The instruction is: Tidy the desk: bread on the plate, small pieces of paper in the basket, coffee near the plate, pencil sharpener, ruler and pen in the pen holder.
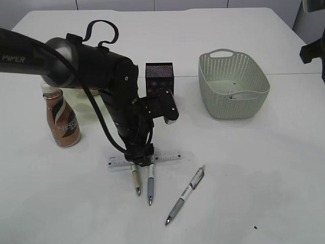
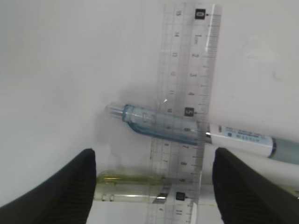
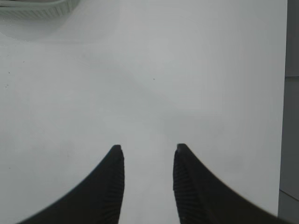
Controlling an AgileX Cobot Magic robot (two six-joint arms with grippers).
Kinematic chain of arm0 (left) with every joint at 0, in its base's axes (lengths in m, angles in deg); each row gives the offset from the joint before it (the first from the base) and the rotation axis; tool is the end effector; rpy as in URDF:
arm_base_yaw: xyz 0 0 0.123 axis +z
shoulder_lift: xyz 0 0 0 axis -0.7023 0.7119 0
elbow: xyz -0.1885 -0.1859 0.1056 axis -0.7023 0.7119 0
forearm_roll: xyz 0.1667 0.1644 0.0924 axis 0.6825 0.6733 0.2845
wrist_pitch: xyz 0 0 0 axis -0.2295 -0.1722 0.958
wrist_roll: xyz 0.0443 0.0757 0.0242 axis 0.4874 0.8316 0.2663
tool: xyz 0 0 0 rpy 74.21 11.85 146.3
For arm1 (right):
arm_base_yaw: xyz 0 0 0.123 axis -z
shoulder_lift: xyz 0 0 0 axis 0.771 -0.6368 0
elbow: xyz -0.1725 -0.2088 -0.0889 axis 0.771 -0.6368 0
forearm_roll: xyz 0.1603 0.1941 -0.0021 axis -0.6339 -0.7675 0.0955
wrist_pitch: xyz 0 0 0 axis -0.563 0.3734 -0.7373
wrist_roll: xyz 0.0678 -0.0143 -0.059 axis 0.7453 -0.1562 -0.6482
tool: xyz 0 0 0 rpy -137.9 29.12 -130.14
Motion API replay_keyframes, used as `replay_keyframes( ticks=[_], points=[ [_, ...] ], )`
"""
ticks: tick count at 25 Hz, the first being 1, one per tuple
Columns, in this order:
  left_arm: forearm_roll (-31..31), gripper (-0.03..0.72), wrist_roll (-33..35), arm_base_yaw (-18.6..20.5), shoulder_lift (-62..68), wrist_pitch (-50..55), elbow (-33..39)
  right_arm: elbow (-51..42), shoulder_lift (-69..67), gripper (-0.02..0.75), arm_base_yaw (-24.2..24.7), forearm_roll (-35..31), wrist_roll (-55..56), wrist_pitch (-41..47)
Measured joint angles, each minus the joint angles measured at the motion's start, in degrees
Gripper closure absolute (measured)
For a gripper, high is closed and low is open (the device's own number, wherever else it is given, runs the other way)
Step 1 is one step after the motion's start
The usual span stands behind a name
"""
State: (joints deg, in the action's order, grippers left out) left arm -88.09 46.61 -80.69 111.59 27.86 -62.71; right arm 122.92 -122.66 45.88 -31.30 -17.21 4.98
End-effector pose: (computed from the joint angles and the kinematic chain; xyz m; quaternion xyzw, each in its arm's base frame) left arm 0.3580 -0.2613 0.1269 0.6140 0.7780 0.0034 0.1333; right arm 0.3466 0.0033 0.3133 -0.0009 0.9825 -0.1257 0.1377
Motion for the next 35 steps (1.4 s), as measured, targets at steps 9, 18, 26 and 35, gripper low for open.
replay_keyframes(
  ticks=[9, 18, 26, 35],
  points=[
    [-0.68, 0.125, 0.00, 0.00, 0.00, 0.00, 0.00, 0.00, 0.00, 0.446, 0.00, 0.00, 0.00, 0.00],
    [-0.81, 0.124, 0.00, 0.00, 1.75, 0.11, 0.00, 0.00, 0.00, 0.447, 0.00, 0.00, 0.00, 0.00],
    [-0.62, 0.142, 0.00, 0.00, 1.97, 0.25, 0.00, 0.00, 0.00, 0.446, 0.00, 0.73, 0.00, 0.00],
    [-0.62, 0.426, 0.00, 0.00, 1.97, 0.29, 0.00, 0.00, 0.00, 0.446, 0.00, 1.08, 0.00, 0.00]
  ],
)
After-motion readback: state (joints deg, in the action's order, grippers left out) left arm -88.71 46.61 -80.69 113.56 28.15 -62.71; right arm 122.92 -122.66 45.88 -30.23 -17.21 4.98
